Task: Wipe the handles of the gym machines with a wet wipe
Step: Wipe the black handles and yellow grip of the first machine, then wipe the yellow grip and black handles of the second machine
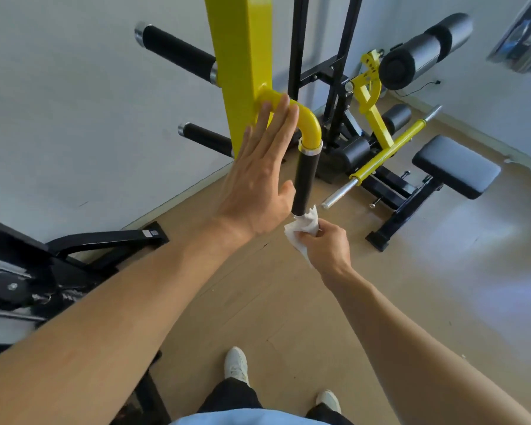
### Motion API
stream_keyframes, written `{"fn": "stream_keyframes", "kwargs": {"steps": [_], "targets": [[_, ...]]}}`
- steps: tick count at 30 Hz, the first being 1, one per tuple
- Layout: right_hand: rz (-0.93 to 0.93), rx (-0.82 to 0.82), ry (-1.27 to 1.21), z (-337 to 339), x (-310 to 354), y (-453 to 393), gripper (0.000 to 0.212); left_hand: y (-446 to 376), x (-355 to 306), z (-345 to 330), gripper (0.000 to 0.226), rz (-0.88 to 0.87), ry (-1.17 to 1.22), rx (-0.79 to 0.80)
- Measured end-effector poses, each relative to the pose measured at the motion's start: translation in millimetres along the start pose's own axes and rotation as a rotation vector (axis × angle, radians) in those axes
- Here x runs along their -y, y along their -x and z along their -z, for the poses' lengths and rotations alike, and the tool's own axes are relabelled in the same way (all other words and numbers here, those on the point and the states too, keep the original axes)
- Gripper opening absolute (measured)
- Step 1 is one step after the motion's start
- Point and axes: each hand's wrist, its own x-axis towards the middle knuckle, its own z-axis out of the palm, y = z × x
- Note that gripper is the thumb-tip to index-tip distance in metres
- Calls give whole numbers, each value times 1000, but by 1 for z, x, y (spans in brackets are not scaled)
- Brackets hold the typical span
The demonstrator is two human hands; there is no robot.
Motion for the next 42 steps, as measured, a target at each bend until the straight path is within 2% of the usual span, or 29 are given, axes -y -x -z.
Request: {"fn": "stream_keyframes", "kwargs": {"steps": [2,4,6,9,11,14,17,20,22,26,29,31,32,36,40,42], "targets": [[-18,163,44,6,-9,17,11,30,-7,-11,88,178,46,-5],[-9,339,76,10,-18,37,13,70,-11,-26,79,481,113,-33],[17,500,102,12,-25,56,17,111,-20,-38,68,817,290,-102],[89,686,168,13,-33,84,18,169,-44,-46,40,1218,538,-230],[145,770,200,11,-37,101,12,206,-62,-47,16,1384,621,-275],[206,926,246,5,-42,131,6,257,-88,-41,27,1546,710,-337],[239,1032,293,-4,-48,163,10,299,-107,-33,30,1627,792,-470],[223,1092,339,-20,-64,190,16,337,-127,-22,22,1647,765,-563],[208,1106,370,-33,-76,207,12,361,-140,-14,19,1644,727,-618],[50,1131,278,-53,-89,248,27,407,-163,4,20,1689,640,-717],[18,1212,316,-65,-99,284,21,443,-176,18,17,1710,631,-752],[-15,1282,402,-76,-110,312,46,469,-184,28,16,1725,599,-778],[0,1294,448,-82,-116,326,47,483,-188,34,17,1736,571,-784],[99,1336,495,-107,-140,383,26,554,-199,55,19,1788,518,-865],[-98,1242,293,-133,-164,451,17,629,-214,83,20,1778,590,-976],[-154,1149,284,-150,-174,488,25,660,-219,100,22,1757,594,-993]]}}
